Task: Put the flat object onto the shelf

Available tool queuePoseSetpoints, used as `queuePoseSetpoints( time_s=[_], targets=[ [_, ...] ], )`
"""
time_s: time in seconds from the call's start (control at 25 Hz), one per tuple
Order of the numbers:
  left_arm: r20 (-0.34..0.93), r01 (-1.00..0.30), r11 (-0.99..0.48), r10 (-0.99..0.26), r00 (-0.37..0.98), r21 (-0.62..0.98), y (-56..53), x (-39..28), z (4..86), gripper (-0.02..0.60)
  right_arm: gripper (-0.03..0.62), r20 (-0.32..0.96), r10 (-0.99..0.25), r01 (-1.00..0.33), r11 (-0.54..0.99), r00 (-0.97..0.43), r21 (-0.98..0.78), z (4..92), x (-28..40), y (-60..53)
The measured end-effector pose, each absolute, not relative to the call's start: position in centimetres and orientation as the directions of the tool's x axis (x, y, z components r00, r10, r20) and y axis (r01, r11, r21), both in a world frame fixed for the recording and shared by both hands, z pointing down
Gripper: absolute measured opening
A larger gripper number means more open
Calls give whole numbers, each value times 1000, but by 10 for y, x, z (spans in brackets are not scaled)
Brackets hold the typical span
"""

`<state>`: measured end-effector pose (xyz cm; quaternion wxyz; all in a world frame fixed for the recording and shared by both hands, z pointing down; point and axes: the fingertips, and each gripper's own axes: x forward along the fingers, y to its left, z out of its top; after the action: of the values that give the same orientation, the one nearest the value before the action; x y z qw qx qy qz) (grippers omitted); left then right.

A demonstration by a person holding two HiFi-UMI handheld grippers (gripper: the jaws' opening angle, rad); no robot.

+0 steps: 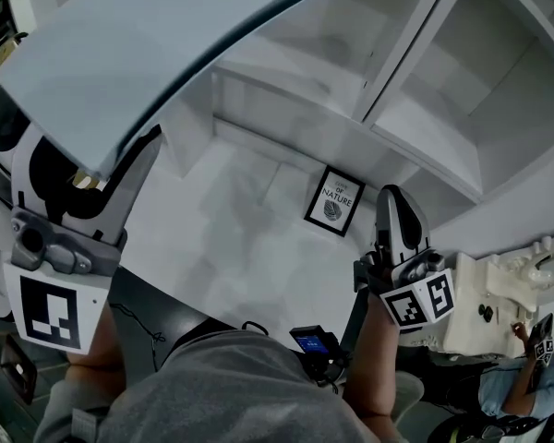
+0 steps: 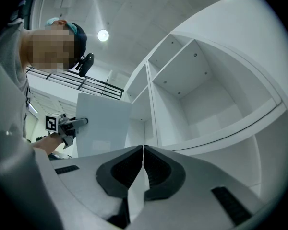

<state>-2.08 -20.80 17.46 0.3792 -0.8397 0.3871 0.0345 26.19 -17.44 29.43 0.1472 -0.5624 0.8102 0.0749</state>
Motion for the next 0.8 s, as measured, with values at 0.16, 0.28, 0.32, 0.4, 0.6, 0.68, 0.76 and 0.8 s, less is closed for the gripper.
queuePoseSetpoints(
  time_s=[0.16,0.28,0.32,0.4,0.6,0.68,0.76,0.8],
  targets=[
    [-364,-667,-372,-618,696,-645,-206,-22,163,268,28,-329,-887,-933,357,-325,-42,292,260,-175],
    [-396,-675,-363,-596,698,-643,-202,-22,154,268,28,-332,-886,-933,357,-324,-40,292,260,-174],
    [-406,-676,-362,-588,700,-642,-201,-22,151,268,28,-333,-885,-933,357,-324,-39,292,260,-174],
    [-421,-677,-356,-574,702,-644,-199,-21,144,268,28,-336,-885,-934,355,-323,-36,292,260,-173],
    [-455,-681,-335,-546,704,-652,-194,-22,127,268,28,-336,-888,-938,344,-314,-34,293,261,-170],
    [-471,-683,-325,-532,704,-654,-192,-23,117,268,28,-337,-888,-939,341,-311,-32,291,262,-170],
    [-487,-686,-312,-519,703,-657,-190,-23,106,268,28,-339,-888,-940,340,-311,-30,289,262,-170],
    [-495,-687,-304,-513,702,-660,-189,-22,101,268,28,-340,-887,-939,342,-312,-30,288,263,-170]
  ],
)
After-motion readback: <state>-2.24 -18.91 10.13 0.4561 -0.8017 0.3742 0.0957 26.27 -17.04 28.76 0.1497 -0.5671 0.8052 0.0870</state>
